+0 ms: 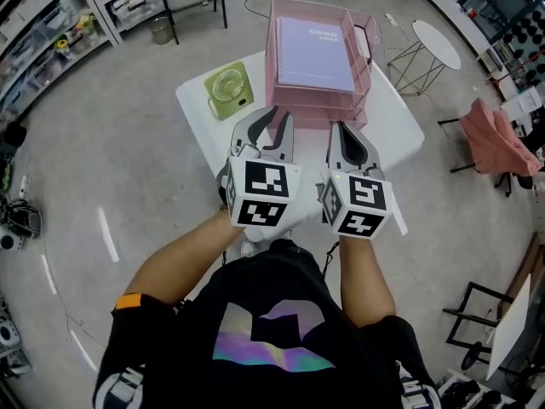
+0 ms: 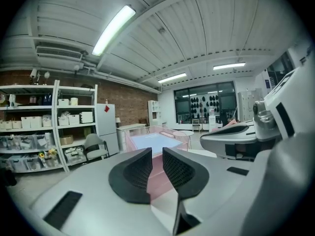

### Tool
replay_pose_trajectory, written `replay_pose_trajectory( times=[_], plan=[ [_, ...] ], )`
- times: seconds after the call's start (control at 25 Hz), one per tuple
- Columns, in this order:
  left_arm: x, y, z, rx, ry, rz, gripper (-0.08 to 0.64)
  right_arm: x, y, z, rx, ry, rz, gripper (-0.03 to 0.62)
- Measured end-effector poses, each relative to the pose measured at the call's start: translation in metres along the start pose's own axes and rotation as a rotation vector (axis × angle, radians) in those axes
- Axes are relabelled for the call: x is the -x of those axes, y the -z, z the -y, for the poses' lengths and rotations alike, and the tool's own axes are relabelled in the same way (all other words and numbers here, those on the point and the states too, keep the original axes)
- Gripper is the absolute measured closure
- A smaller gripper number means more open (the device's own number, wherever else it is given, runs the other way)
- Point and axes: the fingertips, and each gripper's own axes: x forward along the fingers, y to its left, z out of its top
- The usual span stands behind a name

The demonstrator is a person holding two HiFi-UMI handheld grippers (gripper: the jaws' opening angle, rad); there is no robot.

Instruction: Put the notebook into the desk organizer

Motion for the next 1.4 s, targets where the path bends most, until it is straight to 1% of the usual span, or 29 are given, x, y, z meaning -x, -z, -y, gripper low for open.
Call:
replay_pose_trajectory(
  times=[0.12,0.36,0.56,0.72,0.96,1.08,1.16,1.32,1.4],
  plan=[
    [0.016,0.009,0.011,0.002,0.002,0.001,0.497,0.018,0.008,-0.009,0.003,-0.030,0.007,0.574],
    [0.048,0.022,0.025,0.015,0.018,0.039,0.525,0.039,0.027,-0.026,0.006,-0.066,0.002,0.575],
    [0.071,0.037,0.070,0.049,0.042,0.051,0.534,0.073,0.050,-0.013,0.005,-0.109,-0.010,0.575],
    [0.086,0.050,0.111,0.090,0.043,0.034,0.532,0.105,0.070,0.004,0.002,-0.153,-0.021,0.575],
    [0.111,0.061,0.162,0.117,-0.024,0.020,0.532,0.151,0.095,0.017,0.007,-0.250,-0.036,0.575],
    [0.125,0.067,0.186,0.096,-0.067,0.019,0.545,0.172,0.111,0.023,0.004,-0.300,-0.042,0.575],
    [0.136,0.073,0.200,0.069,-0.095,0.006,0.545,0.184,0.123,0.025,0.008,-0.330,-0.052,0.575],
    [0.158,0.085,0.214,0.010,-0.133,-0.048,0.546,0.202,0.138,0.017,0.013,-0.385,-0.078,0.574],
    [0.167,0.088,0.216,0.013,-0.144,-0.049,0.546,0.210,0.141,0.010,0.018,-0.405,-0.081,0.574]
  ],
)
